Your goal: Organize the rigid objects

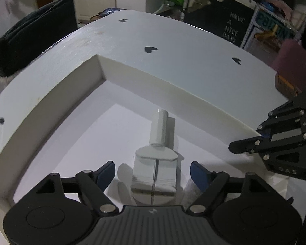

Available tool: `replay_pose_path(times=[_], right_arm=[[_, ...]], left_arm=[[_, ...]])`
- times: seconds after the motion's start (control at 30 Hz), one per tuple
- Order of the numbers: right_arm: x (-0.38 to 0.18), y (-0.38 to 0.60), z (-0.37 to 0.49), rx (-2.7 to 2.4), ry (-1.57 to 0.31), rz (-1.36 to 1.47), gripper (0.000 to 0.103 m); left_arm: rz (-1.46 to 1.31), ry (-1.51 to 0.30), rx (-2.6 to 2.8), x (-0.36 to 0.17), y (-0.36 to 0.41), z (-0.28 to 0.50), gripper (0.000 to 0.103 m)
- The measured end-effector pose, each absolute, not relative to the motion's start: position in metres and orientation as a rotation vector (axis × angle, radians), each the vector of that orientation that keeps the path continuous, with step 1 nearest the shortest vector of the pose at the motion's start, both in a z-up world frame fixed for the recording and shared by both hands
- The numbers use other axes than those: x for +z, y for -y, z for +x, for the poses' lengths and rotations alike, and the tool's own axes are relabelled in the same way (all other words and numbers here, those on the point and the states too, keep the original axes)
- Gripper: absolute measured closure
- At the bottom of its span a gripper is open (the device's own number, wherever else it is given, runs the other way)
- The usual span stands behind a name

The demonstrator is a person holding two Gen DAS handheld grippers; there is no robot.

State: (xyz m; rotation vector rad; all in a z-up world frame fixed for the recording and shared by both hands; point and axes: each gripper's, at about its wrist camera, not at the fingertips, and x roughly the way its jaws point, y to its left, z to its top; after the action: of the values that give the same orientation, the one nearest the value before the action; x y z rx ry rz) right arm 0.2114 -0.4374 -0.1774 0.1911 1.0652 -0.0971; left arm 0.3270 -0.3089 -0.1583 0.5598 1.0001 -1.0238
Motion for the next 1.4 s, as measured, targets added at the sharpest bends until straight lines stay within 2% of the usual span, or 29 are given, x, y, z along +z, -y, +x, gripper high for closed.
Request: replay_pose_path(times=[0.23,0.7,1.4], right_arm=[[-0.177,0.438,0.211,-0.097,-1.065,0.190,0.098],[-0.176,0.437,0.208,-0.101,-1.058,0.178,0.098],[-0.175,0.432,0.205,-0.089,-1.049,0.149,0.098]], left_arm=[[0.482,-1.022,-0.997,-0.151,0.292,0.319,0.010],[0.405,-0.984,-0.957,-0.125,0.266,0.288,0.001],[0.203,-0.892,-0.789,-0.094,0.198,0.225,0.000]])
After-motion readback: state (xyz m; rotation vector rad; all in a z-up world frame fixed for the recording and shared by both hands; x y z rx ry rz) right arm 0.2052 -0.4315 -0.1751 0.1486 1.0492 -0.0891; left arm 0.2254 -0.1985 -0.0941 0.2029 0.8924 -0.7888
